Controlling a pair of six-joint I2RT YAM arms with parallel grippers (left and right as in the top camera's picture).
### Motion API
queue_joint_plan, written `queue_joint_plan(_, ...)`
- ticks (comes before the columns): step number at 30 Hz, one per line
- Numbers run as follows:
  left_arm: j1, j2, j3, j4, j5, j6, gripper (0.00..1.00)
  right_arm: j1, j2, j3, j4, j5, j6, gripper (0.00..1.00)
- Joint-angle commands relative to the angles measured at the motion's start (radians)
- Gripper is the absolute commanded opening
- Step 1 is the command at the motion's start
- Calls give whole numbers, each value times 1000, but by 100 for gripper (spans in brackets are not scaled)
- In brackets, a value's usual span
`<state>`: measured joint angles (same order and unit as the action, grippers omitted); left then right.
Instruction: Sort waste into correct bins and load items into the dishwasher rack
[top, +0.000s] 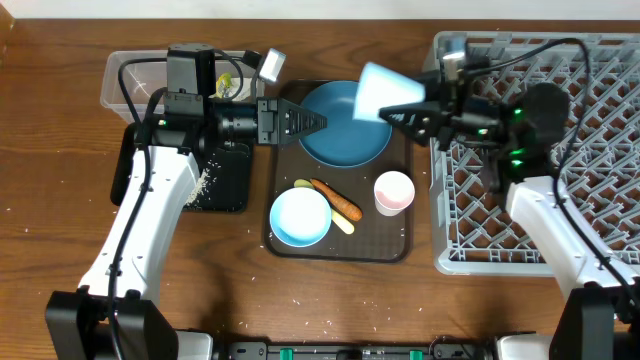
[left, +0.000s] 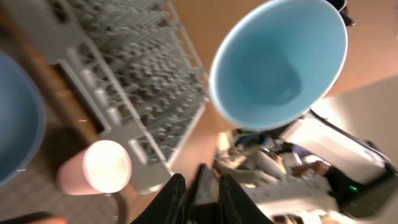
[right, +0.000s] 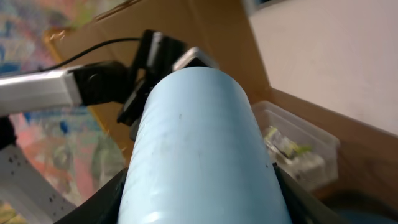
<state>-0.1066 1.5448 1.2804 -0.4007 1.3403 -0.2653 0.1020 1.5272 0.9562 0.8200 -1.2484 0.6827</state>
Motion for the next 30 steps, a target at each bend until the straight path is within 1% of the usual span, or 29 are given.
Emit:
queue_joint_plan(1,3,-2,8,-3,-149,5,22,-39,-5,10,-44,-27,46,27)
queue_joint_plan(3,3,-2,2,-14,-254,5,22,-54,-8,10,-80,-24,39,27)
queue_joint_plan(7,3,-2,-8,-71,-498,5,23,-69,-9,10,-196,25,-43,29)
queue_joint_plan(8,3,-2,-9,-89,-570,5,23,-69,-9,10,-259,60,-92,29)
queue_joint_plan(10,3,-2,-9,-115,-664,5,23,-69,-9,10,-373,137,-171,30)
queue_joint_plan(12,3,-2,-10,-136,-746,5,23,-69,-9,11,-459,208,-230,30)
queue_joint_plan(14,3,-2,-11,-150,-812,5,24,-69,-11,11,-521,282,-259,30)
queue_joint_plan(16,3,-1,-13,-156,-855,5,25,-69,-19,11,-561,342,-274,30)
queue_joint_plan(18,3,2,-14,-160,-879,5,25,-69,-39,11,-608,406,-294,33)
queue_joint_plan(21,3,10,-14,-160,-885,5,26,-69,-89,12,-686,480,-339,35)
queue_joint_plan(26,2,28,-14,-165,-885,5,27,-69,-211,13,-898,671,-410,35)
queue_joint_plan(30,2,42,-14,-167,-885,5,27,-69,-304,25,-1076,798,-437,35)
